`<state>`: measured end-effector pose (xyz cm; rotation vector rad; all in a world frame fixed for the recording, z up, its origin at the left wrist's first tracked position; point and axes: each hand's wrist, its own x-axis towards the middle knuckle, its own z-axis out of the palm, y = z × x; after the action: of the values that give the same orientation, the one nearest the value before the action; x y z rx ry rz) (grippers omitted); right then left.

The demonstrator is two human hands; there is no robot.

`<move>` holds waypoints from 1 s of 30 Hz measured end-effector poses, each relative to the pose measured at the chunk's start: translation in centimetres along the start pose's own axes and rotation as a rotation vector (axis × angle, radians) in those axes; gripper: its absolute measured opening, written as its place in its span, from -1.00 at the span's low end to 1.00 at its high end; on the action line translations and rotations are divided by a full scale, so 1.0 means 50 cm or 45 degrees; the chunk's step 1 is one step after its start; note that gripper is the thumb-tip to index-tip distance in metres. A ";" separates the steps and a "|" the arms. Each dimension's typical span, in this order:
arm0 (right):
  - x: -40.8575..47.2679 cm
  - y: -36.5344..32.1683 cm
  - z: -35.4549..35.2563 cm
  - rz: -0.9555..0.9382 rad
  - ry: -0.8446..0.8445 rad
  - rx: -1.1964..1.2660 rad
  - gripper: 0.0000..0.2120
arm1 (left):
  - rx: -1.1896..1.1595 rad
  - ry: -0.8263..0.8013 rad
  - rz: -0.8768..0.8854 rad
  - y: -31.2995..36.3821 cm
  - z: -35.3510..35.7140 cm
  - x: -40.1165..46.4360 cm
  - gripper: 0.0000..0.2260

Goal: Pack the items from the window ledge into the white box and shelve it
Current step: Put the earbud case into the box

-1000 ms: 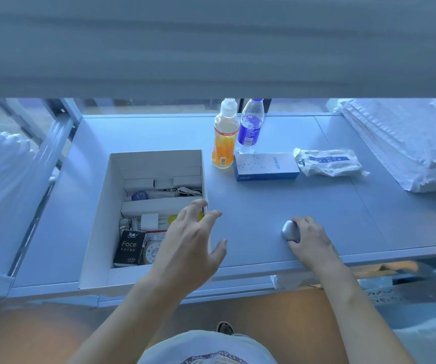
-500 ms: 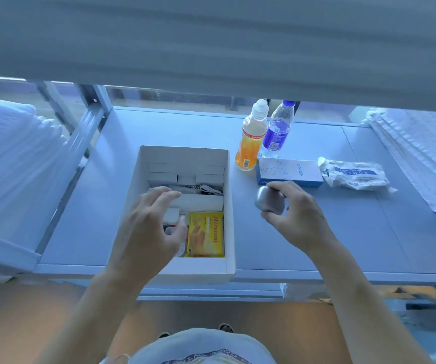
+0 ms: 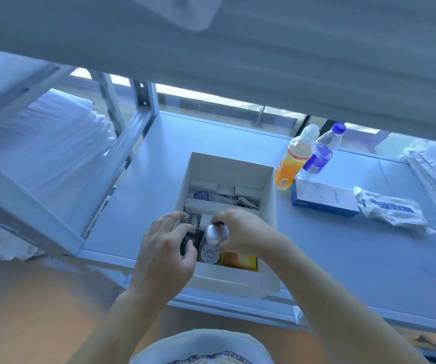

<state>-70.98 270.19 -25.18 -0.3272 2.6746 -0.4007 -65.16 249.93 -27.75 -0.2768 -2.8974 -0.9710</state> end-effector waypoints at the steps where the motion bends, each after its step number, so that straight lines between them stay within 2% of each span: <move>1: 0.007 -0.004 0.010 0.013 -0.040 -0.037 -0.50 | -0.011 0.013 -0.001 -0.001 0.002 0.000 -0.73; 3: 0.017 -0.006 0.025 0.032 -0.074 -0.072 -0.47 | -0.030 0.016 0.002 -0.004 0.004 0.002 -0.73; 6: 0.027 -0.002 0.030 0.071 -0.033 0.038 -0.38 | -0.051 0.008 0.006 -0.007 0.004 0.004 -0.72; 10: 0.024 0.009 0.030 0.065 -0.022 0.029 -0.51 | -0.071 -0.008 -0.003 -0.006 0.003 0.005 -0.72; 17: 0.033 -0.023 0.019 -0.081 -0.164 -0.072 -0.45 | -0.074 0.002 0.010 -0.007 0.006 0.006 -0.73; 21: 0.023 -0.020 0.023 -0.134 -0.081 0.008 -0.49 | -0.077 0.010 0.025 -0.007 0.007 0.005 -0.76; 26: 0.021 -0.020 0.032 -0.104 -0.071 0.012 -0.45 | -0.082 0.019 0.037 -0.010 0.009 0.005 -0.78; 30: 0.022 -0.002 0.034 0.027 0.087 0.035 -0.58 | -0.076 0.000 0.040 -0.010 0.008 0.004 -0.80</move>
<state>-71.24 269.41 -27.03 -0.2818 2.7337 -0.4499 -65.44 249.80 -28.35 -0.3254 -2.8582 -1.0531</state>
